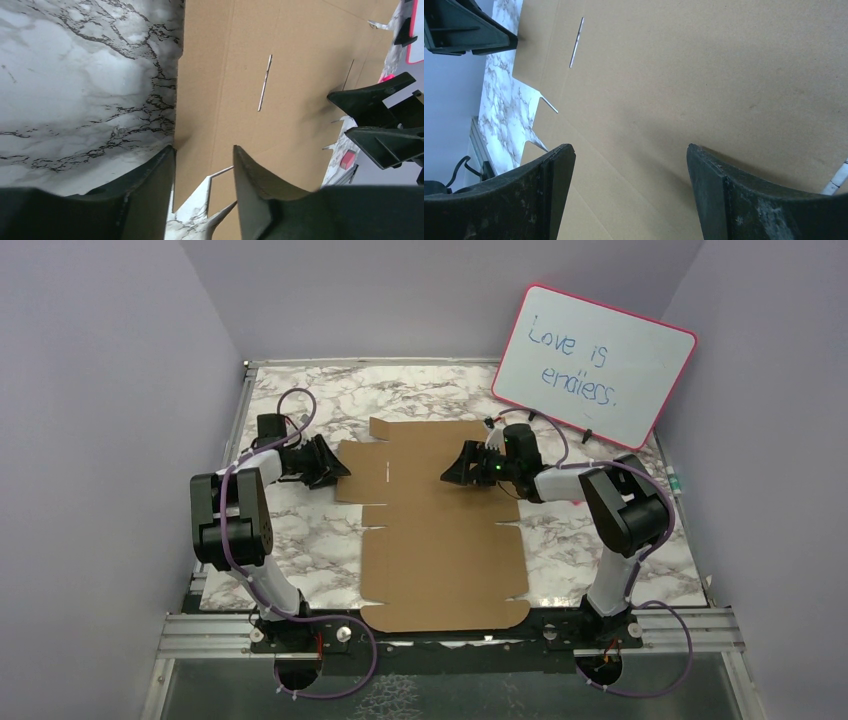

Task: Fold the paper box

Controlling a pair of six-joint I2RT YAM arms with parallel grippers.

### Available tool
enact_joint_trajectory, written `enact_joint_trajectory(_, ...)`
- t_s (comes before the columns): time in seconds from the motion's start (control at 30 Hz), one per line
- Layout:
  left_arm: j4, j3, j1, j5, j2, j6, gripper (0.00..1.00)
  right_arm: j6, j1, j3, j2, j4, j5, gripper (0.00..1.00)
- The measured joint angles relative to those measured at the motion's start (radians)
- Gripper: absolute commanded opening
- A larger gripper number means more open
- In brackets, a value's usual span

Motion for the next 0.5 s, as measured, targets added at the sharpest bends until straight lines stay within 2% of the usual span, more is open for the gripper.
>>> enact_joint_trajectory(0.17,0.000,0.000,0.003,0.002,0.001,0.007,0.23,0.001,0.000,0.000,0.000,0.000,-0.004,0.87)
enact_joint_trajectory(0.4,-0.005,-0.004,-0.018,-0.018,-0.034,0.019,0.04,0.002,0.000,-0.002,0.000,0.001,-0.005,0.87)
enact_joint_trajectory(0.5,-0.016,-0.004,-0.055,-0.060,-0.090,0.026,0.00,0.004,0.001,-0.002,0.000,0.002,-0.011,0.87)
